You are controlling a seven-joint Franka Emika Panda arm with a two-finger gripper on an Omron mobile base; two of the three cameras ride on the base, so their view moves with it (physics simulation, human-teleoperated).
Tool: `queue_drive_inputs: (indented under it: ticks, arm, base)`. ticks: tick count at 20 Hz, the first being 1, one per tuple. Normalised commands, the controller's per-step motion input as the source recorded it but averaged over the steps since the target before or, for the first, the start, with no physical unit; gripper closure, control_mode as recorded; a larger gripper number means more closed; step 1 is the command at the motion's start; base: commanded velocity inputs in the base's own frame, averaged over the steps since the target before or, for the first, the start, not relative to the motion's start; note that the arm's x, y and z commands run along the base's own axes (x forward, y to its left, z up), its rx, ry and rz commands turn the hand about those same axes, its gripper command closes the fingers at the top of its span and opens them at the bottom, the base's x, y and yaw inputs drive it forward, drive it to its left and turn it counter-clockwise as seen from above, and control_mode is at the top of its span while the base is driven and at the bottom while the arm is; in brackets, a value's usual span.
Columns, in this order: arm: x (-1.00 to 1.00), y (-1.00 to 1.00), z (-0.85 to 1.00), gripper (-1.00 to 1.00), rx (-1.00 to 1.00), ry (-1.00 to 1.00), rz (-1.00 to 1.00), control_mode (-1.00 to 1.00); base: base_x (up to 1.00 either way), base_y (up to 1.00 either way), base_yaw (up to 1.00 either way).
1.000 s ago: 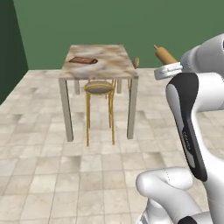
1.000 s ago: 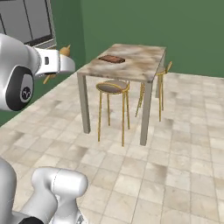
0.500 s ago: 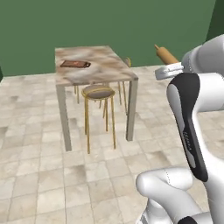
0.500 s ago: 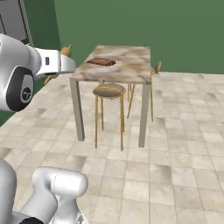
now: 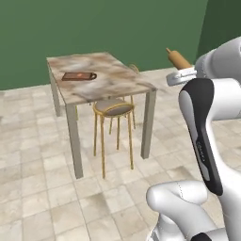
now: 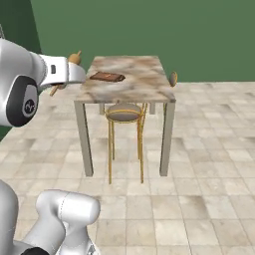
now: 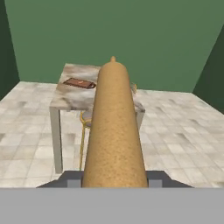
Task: Open the cabinet, retrieve the rolling pin, and place it next to the meat on the cutting board to prepare for tenderizing.
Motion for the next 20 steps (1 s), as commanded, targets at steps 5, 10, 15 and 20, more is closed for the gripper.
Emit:
queue_drive_inputs:
  ticks: [5, 10, 15, 20]
  arm:
    - [0.0, 0.0, 0.0, 1.0, 0.0, 0.0, 0.0, 1.0]
    - [0.0, 0.0, 0.0, 1.0, 0.0, 0.0, 0.0, 1.0]
    - [0.0, 0.0, 0.0, 1.0, 0.0, 0.0, 0.0, 1.0]
    - [0.0, 0.0, 0.0, 1.0, 0.0, 0.0, 0.0, 1.0]
  base:
    - [0.58, 0.87, -0.3]
    - [0.41, 0.89, -0.31]
    - [0.01, 0.69, -0.37]
    - [0.0, 0.73, -0.41]
